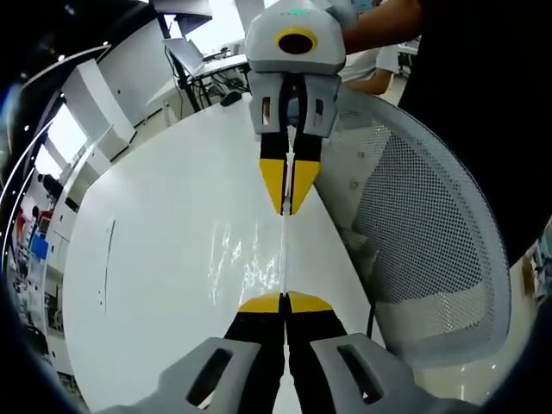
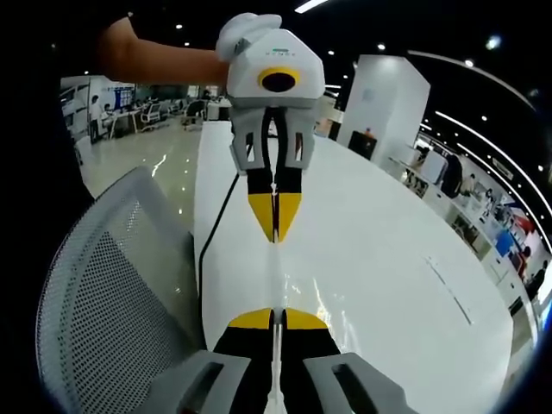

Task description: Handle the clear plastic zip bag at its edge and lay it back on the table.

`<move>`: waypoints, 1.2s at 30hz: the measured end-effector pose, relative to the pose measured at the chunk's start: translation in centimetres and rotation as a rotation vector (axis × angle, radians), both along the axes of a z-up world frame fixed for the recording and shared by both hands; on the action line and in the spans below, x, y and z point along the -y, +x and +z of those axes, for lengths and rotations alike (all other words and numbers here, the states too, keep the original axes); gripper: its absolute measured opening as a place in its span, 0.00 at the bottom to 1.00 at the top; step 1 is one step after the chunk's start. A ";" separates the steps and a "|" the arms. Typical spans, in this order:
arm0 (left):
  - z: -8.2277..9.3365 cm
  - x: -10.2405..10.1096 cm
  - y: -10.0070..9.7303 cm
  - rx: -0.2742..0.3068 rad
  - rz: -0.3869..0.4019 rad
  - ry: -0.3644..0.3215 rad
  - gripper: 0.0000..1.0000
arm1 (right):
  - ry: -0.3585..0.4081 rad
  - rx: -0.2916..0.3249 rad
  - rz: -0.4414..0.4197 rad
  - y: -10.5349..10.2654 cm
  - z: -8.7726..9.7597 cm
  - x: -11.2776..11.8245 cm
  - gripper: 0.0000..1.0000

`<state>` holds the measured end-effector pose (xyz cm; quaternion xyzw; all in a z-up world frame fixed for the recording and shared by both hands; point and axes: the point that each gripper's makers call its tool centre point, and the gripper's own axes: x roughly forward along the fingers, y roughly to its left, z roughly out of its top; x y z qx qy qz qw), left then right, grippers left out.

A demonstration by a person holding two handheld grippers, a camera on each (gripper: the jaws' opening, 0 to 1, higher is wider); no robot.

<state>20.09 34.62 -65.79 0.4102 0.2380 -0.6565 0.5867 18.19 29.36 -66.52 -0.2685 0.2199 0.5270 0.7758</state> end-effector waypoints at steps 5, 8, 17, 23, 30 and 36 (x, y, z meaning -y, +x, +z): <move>-0.1 -0.1 0.0 -0.004 -0.001 0.005 0.00 | -0.003 -0.002 -0.003 0.0 -0.2 0.2 0.00; -0.1 -0.2 0.0 -0.006 -0.002 0.008 0.00 | -0.002 -0.006 -0.008 0.0 -0.2 0.3 0.00; -0.1 -0.3 0.2 -0.004 -0.007 0.011 0.00 | 0.005 -0.011 -0.013 0.0 -0.2 0.4 0.00; -0.2 -0.3 0.2 -0.005 -0.004 0.007 0.00 | 0.004 -0.011 -0.013 -0.1 -0.1 0.4 0.00; -0.1 -0.5 0.0 -0.005 -0.002 0.004 0.00 | 0.003 -0.009 -0.011 -0.2 -0.1 0.3 0.00; 0.0 -0.5 -0.1 -0.006 -0.002 0.004 0.00 | 0.002 -0.007 -0.006 -0.2 0.0 0.3 0.00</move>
